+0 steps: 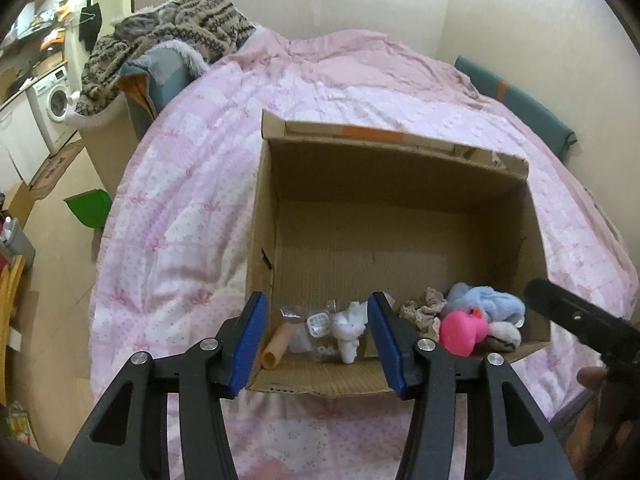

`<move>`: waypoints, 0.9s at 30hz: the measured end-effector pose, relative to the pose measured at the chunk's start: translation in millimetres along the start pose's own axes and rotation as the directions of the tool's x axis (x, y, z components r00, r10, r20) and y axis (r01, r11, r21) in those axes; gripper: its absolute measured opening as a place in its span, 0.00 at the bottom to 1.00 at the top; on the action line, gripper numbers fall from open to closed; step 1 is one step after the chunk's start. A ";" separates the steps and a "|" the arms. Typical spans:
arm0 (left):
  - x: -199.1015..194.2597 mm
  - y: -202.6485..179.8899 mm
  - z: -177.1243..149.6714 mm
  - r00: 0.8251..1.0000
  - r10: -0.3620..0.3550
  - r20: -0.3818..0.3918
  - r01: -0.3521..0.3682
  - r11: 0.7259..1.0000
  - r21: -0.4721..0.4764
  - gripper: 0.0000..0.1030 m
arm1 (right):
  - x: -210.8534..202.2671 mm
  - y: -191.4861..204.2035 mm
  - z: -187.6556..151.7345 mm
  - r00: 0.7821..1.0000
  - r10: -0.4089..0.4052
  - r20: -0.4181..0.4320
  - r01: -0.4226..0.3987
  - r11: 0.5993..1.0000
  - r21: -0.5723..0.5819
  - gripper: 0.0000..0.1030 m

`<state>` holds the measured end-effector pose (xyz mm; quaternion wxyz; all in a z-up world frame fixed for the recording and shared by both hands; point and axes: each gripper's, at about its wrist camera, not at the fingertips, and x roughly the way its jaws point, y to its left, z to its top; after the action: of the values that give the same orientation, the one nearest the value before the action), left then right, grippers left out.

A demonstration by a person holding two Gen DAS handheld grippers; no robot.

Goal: Organize soft objects

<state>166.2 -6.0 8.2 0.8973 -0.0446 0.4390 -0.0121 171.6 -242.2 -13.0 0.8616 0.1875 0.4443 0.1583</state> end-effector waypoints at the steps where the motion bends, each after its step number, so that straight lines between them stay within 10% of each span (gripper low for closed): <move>1: -5.2 0.7 1.2 1.000 -0.001 0.013 0.001 1.000 0.003 0.47 | -5.6 -0.4 0.8 1.000 -0.011 0.016 0.011 1.000 0.002 1.00; 23: -104.2 18.5 -49.7 0.998 0.006 0.069 -0.006 1.000 -0.004 0.55 | -90.5 27.9 -37.9 0.974 -0.181 0.134 0.201 0.968 -0.152 1.00; 27: -106.2 9.9 -55.8 0.994 0.037 0.100 -0.040 0.999 0.026 0.77 | -86.9 28.6 -48.2 0.968 -0.208 0.138 0.229 0.961 -0.158 1.00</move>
<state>56.8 6.5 56.8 0.9186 -0.0243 0.3946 0.0015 80.6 -246.4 35.9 0.9119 0.0710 0.3944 0.0887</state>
